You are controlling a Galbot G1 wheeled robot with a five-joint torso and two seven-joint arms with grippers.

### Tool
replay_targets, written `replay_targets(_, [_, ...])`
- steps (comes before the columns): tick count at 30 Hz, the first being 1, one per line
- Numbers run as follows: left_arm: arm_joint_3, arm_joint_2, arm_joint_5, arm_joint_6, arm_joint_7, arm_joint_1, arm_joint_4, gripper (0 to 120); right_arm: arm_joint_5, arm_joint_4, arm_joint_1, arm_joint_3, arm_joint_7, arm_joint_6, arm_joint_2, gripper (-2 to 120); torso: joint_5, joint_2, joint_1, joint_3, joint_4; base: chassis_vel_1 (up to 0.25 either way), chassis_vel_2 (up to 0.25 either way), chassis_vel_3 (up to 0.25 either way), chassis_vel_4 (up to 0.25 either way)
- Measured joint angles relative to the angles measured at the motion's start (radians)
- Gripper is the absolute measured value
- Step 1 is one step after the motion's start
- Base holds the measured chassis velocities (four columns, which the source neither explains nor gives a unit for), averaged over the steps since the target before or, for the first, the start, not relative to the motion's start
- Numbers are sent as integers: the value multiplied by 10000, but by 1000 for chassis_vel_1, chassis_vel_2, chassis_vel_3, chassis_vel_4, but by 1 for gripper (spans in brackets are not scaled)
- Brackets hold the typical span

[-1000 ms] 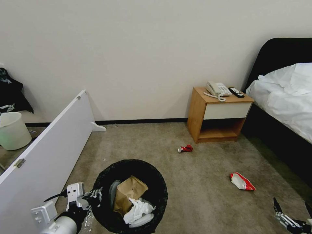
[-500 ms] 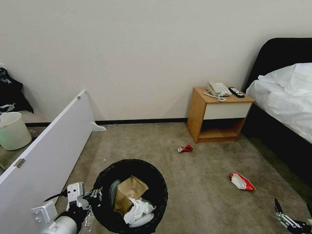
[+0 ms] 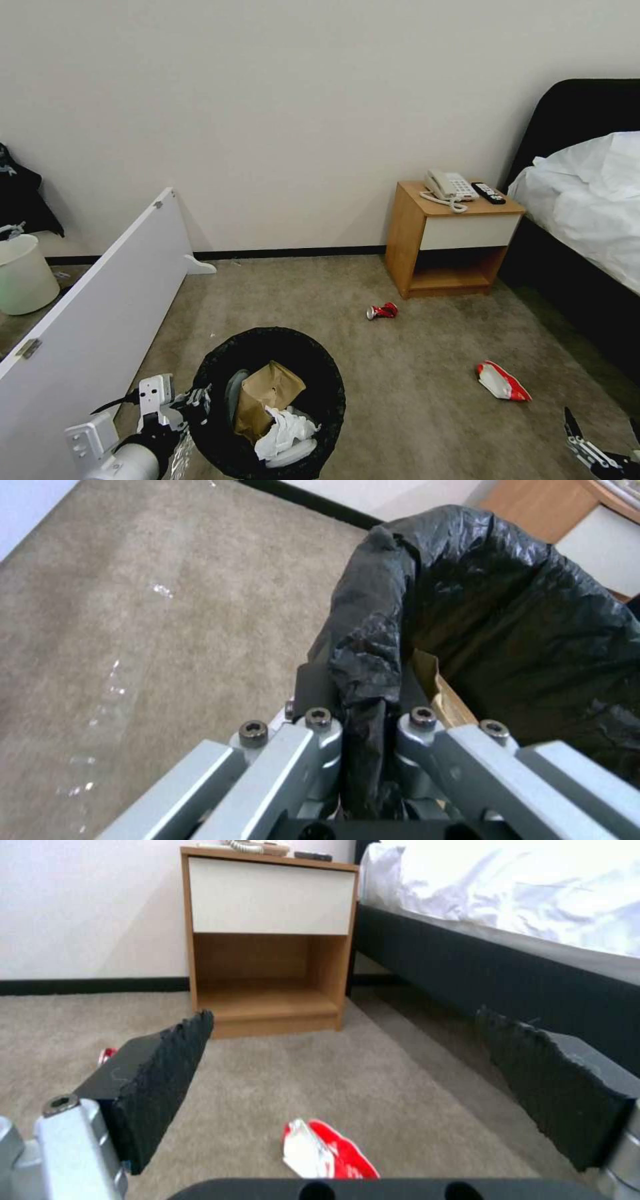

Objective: Pick up the trash bin, then pick up the garbage from the floor and place it into the trash bin.

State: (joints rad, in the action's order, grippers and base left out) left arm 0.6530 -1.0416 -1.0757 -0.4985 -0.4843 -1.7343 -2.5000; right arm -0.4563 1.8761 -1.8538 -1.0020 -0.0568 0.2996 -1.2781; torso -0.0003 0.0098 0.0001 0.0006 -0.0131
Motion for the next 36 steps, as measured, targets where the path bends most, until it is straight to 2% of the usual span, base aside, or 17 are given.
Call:
replay_targets(17, [4,-1,-14,0,1,15,0,4,-12,-27,52,24,-52,47,29,100,3,0,0,-2,-3,-171,171,179,-172])
replay_targets(36, [39,-4,-35,1,0,28,0,4,26,-65,121,92,-101,139,37,100,4,0,0,-2,1,-129,136,125,-129])
